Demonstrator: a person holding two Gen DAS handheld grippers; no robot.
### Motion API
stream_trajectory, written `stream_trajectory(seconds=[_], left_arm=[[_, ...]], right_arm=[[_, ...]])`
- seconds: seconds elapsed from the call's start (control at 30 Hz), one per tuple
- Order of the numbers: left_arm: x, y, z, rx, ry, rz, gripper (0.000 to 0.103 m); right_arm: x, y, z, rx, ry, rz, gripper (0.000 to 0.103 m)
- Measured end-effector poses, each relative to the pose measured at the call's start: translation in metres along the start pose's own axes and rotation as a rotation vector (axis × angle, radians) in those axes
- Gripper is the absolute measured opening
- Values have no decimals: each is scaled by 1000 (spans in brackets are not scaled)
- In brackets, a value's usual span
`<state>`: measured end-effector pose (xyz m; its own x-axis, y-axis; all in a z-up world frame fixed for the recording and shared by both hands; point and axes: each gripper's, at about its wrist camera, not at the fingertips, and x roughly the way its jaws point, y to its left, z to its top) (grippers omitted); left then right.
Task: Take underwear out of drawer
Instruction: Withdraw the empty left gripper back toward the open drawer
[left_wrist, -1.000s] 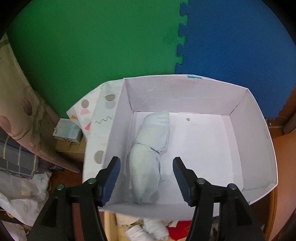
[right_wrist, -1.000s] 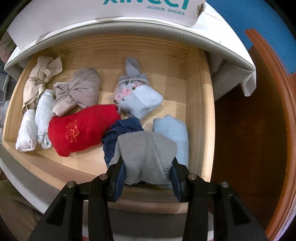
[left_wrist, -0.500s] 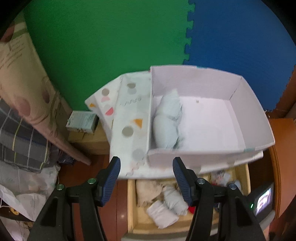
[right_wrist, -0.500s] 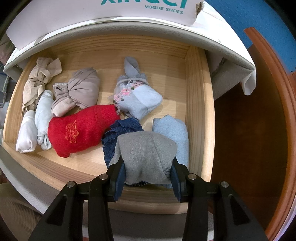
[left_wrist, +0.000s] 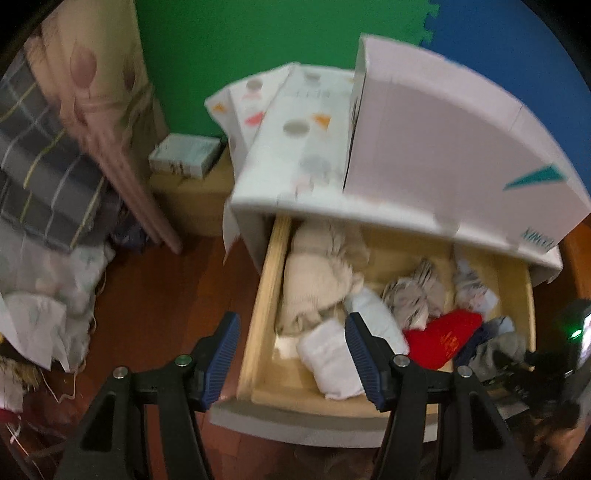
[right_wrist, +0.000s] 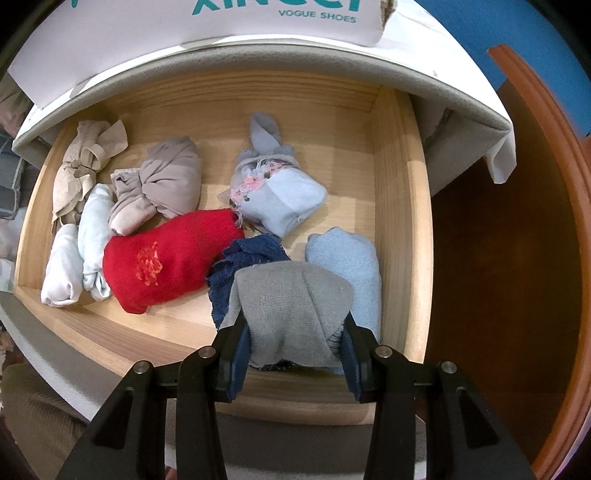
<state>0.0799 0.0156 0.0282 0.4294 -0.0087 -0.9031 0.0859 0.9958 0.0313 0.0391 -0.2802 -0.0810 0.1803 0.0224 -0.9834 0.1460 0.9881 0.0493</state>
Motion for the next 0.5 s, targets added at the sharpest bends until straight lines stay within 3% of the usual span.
stream_trajectory(seconds=[0.5], left_arm=[[41, -12, -35, -45, 22, 37, 60]], right_arm=[[-40, -15, 6, -13, -33, 29, 36]])
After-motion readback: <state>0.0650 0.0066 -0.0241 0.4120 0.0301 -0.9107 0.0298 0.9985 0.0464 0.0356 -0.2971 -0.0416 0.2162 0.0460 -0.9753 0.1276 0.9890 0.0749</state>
